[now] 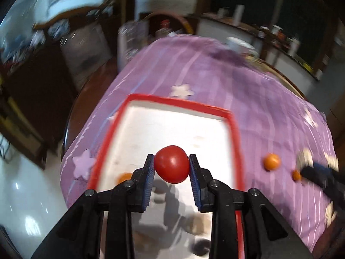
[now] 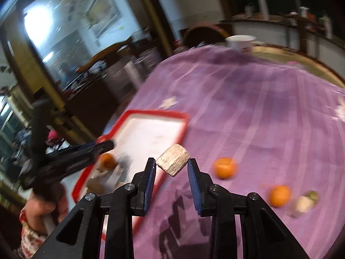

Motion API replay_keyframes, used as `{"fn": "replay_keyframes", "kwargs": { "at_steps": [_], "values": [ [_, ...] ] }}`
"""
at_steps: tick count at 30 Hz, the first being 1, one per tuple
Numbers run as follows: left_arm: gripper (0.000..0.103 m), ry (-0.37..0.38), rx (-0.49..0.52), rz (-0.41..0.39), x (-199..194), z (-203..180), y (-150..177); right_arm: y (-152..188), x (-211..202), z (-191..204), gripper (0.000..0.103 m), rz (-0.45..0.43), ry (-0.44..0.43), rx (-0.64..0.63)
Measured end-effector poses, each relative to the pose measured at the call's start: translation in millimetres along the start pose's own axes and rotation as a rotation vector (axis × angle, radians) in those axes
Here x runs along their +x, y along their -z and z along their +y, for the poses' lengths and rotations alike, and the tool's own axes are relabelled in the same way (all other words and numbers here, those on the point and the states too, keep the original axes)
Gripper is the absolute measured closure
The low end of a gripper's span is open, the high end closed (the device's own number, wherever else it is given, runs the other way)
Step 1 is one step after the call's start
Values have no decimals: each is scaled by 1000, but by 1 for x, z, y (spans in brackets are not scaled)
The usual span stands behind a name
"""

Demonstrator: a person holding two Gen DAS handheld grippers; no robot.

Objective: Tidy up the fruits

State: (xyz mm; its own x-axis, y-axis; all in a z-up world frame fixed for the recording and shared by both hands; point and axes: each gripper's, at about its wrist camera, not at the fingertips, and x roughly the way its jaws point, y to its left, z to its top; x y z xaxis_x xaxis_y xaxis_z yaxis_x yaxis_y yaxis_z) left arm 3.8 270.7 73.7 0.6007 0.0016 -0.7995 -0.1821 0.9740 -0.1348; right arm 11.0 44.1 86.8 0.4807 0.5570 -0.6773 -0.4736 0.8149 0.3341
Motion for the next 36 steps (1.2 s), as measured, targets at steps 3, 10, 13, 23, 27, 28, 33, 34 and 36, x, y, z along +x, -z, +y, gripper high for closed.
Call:
{"fn": "replay_keyframes", "kwargs": {
  "at_steps": [3,10,13,23,27,28,33,34,36],
  "values": [
    [73,10,-73,56,22,26,-11,-3,36,26,70,40,-32,-46],
    [73,19,-87,152,64,36,-17,1,109,47,70,152,-49,-68],
    [73,19,-99,162,71,41,-16,5,120,50,69,168,-48,-81],
    [52,48,-124,95,44,42,-10,2,113,49,66,144,-1,-92],
    [42,23,-118,20,13,34,-5,3,86,39,64,95,0,-58],
    [42,21,-113,3,6,31,-3,4,77,36,64,82,3,-52],
    [35,62,-87,-57,-33,5,14,13,29,14,63,42,19,19],
    [32,83,-87,-69,-43,-3,20,15,17,9,63,32,1,53],
    [30,110,-84,-81,-52,-15,27,18,-10,-3,63,10,-75,144]
  ]
}}
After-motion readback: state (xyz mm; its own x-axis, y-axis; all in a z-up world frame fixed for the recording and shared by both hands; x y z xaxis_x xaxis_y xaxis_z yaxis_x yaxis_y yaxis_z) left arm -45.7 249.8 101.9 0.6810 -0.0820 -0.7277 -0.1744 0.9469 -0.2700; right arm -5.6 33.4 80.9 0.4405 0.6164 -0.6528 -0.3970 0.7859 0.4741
